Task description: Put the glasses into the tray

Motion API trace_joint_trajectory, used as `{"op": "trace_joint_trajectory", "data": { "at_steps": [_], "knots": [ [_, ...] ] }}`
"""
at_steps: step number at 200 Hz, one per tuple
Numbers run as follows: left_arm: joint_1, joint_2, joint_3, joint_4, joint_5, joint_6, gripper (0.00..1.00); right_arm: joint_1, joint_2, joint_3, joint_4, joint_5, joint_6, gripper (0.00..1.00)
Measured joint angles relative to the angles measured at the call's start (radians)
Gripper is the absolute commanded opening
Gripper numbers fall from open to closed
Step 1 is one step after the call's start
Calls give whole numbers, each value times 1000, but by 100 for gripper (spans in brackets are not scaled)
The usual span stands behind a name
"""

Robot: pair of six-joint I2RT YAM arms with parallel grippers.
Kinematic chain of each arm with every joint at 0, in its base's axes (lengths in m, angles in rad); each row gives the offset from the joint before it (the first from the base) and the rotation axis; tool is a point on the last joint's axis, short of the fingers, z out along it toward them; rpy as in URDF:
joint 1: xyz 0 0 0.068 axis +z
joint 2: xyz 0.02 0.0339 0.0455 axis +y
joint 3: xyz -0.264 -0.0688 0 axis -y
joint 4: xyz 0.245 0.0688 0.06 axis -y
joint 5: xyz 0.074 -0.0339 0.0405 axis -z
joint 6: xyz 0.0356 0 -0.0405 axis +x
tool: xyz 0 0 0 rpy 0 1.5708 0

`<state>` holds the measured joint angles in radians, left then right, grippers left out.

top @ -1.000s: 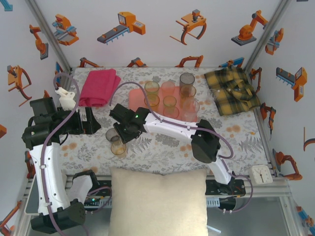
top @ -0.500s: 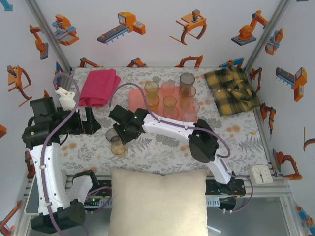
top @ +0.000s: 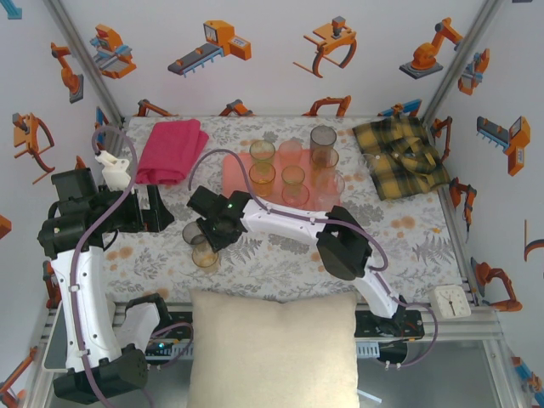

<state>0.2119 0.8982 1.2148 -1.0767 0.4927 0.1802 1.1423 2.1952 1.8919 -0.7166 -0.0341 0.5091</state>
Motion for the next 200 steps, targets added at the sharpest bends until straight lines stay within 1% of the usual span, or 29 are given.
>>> {"op": "trace_joint_trajectory", "data": {
  "at_steps": [18, 59, 123, 173, 200],
  "knots": [
    [0, -3, -1, 0, 0, 0, 97, 0, 0, 0, 0, 1, 0, 32],
    [0, -6, -7, 1, 0, 0, 97, 0, 0, 0, 0, 7, 0, 21],
    [0, -6, -8, 1, 1, 0, 97, 0, 0, 0, 0, 27, 0, 9],
    [0, -6, -8, 2, 1, -3, 97, 0, 0, -3, 0, 42, -2, 4],
    [1, -6, -8, 3, 1, -4, 97, 0, -3, -6, -1, 51, -5, 3]
  ]
}}
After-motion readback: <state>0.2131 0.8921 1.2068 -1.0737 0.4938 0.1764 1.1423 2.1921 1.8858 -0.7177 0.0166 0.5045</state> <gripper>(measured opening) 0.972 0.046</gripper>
